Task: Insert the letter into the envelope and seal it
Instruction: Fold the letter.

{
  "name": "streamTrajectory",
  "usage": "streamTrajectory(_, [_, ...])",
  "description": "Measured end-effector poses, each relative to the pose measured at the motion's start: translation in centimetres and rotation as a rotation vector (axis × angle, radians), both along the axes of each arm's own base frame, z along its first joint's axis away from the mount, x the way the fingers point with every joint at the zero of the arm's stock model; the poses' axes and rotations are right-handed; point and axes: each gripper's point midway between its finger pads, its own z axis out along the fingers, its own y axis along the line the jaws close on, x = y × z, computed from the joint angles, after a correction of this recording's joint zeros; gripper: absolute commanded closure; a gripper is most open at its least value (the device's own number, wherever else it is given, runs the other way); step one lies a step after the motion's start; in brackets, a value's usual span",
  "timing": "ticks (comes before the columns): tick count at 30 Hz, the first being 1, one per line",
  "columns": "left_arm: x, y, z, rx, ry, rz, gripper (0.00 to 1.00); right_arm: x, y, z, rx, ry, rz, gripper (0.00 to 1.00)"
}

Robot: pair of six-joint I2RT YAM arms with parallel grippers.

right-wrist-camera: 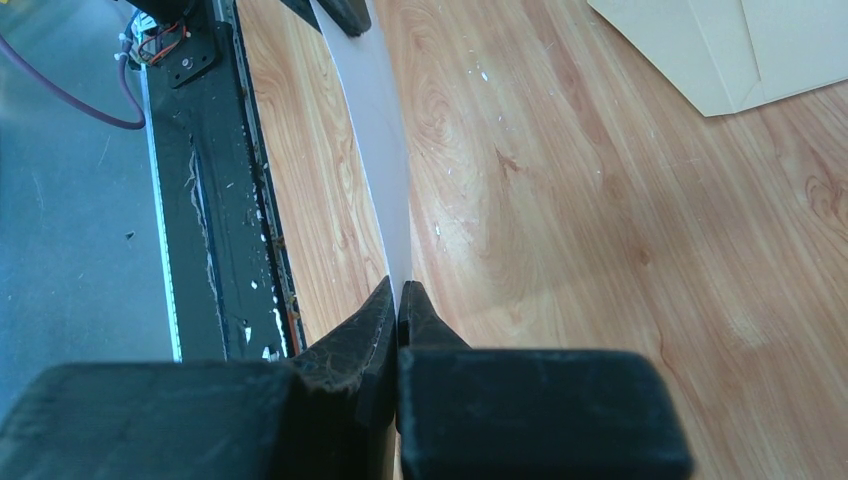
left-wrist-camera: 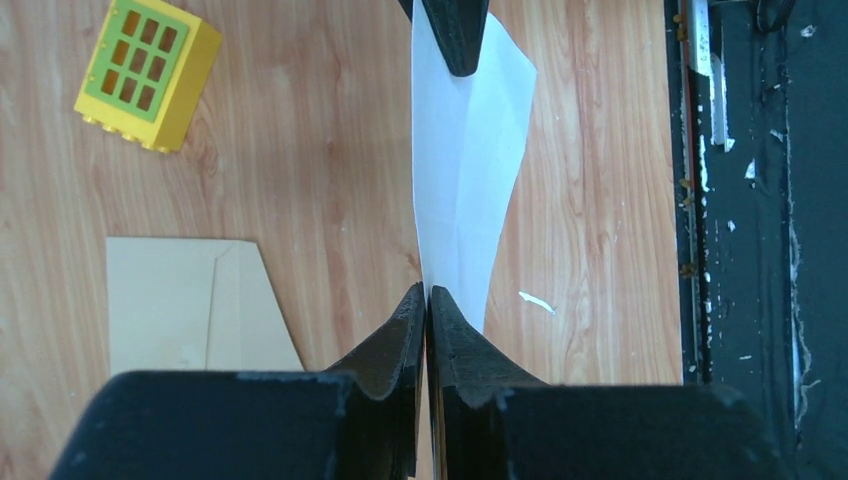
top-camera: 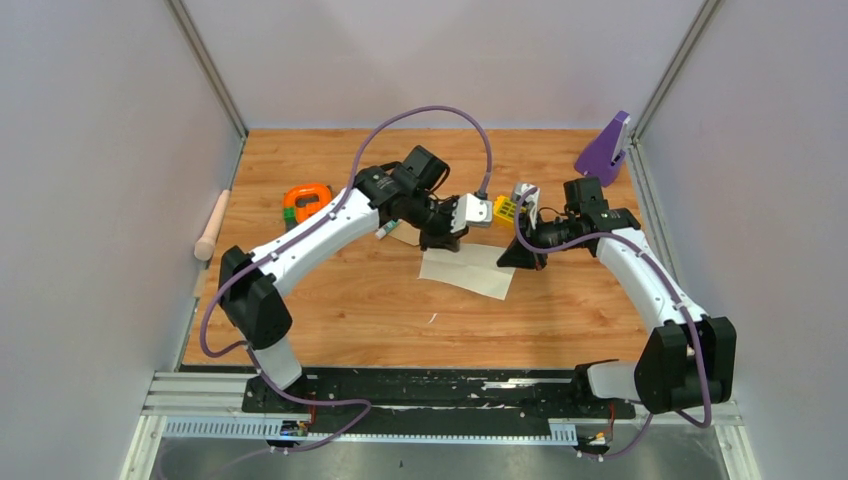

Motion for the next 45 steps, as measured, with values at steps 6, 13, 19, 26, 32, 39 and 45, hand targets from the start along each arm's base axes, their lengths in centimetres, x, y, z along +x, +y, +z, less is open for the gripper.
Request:
streamTrajectory(6, [0.5, 1.4, 0.5, -0.003, -0.029, 0.016, 0.88, 0.0, 0.0, 0.1, 0.0, -0.005, 0.0, 1.0])
streamTrajectory(13, [1.9, 3.8, 1.0, -0.003, -0.041, 0.058, 0.92, 0.0, -0.1, 0.1, -0.003, -0.008, 0.0, 1.0])
streamTrajectory(19, [2.4, 5.2, 0.8, 0.011, -0.032, 0.065, 0.82, 0.0, 0.0, 0.1, -0.004, -0.009, 0.003, 1.0])
streamTrajectory(26, [3.4, 7.4, 2.3, -0.004, -0.068, 0.113, 0.48, 0.0, 0.0, 0.0, -0.006, -0.009, 0.001, 1.0])
streamTrajectory(32, [3.2, 7.4, 3.9, -0.049, -0.093, 0.104, 0.01, 0.0, 0.0, 0.0, -0.006, -0.009, 0.001, 1.0])
streamTrajectory(39, [3.2, 5.0, 5.7, -0.122, -0.061, 0.075, 0.0, 0.0, 0.0, 0.0, -0.006, -0.009, 0.001, 1.0])
streamTrajectory(45, [2.7, 2.0, 3.9, -0.105, -0.014, 0.02, 0.02, -0.1, 0.0, 0.2, -0.004, -0.016, 0.001, 1.0])
